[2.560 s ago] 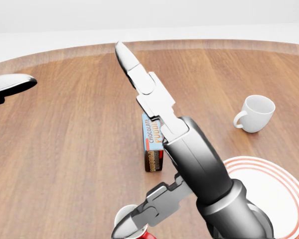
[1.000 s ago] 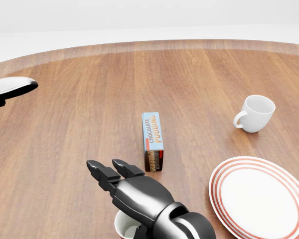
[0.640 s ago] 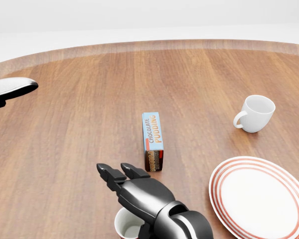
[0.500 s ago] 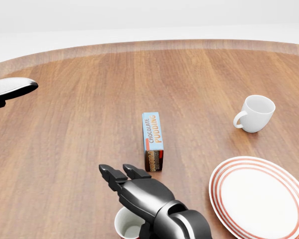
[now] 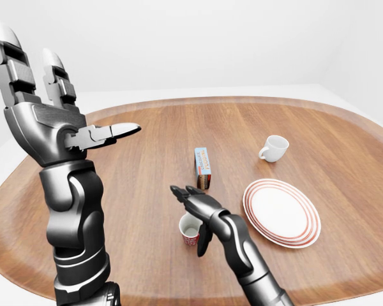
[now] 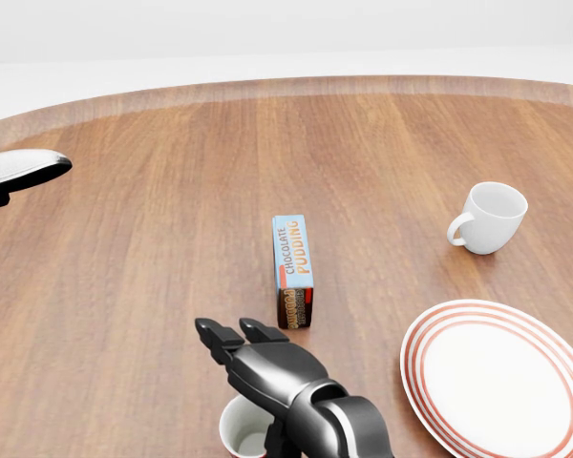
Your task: Pick up the red mug and put it on the plate
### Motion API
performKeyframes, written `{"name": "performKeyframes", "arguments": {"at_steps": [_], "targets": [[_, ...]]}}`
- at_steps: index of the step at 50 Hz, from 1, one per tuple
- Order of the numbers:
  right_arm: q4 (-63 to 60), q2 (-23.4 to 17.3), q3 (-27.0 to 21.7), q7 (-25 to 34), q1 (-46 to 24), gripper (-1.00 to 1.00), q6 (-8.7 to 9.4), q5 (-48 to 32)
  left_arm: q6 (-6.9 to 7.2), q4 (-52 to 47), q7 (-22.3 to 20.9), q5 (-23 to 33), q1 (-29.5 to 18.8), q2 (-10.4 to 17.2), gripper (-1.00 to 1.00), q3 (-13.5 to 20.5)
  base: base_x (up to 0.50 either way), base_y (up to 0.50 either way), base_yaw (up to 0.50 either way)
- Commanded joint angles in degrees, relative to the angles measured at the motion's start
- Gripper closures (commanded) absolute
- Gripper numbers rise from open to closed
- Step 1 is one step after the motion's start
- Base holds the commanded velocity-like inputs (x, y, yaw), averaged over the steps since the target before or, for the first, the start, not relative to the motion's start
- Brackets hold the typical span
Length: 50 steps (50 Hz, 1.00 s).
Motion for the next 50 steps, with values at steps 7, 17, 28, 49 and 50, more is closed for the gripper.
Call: {"name": "performKeyframes", "arguments": {"at_steps": [7, 17, 28, 49, 50], "targets": [[6.54, 0.39, -1.05, -3.64, -2.08, -1.00, 0.00, -1.04, 0.00, 0.34, -0.07, -0.13, 0.02, 0.14, -1.00, 0.12, 0.00, 0.00, 0.00], [10.47, 0.47, -1.99, -4.44, -3.89, -1.00, 0.00, -0.69, 0.00, 0.63, -0.15, -0.08, 0.01, 0.13, -1.00, 0.15, 0.00, 0.00, 0.00], [17.06, 0.99, -2.38, -7.34, -5.44, -1.00, 0.00, 0.38, 0.00, 0.82, -0.21, 0.03, 0.04, 0.12, -1.00, 0.12, 0.00, 0.00, 0.00], [21.85, 0.77, -2.93, -7.97, -6.53, 1.00, 0.00, 0.01, 0.00, 1.66, -0.36, 0.45, 0.09, 0.01, -1.00, -0.03, 0.00, 0.00, 0.00], [21.76, 0.75, -2.93, -7.83, -6.44, 1.00, 0.00, 0.01, 0.00, 1.61, -0.36, 0.43, 0.12, 0.01, -1.00, -0.02, 0.00, 0.00, 0.00]]}}
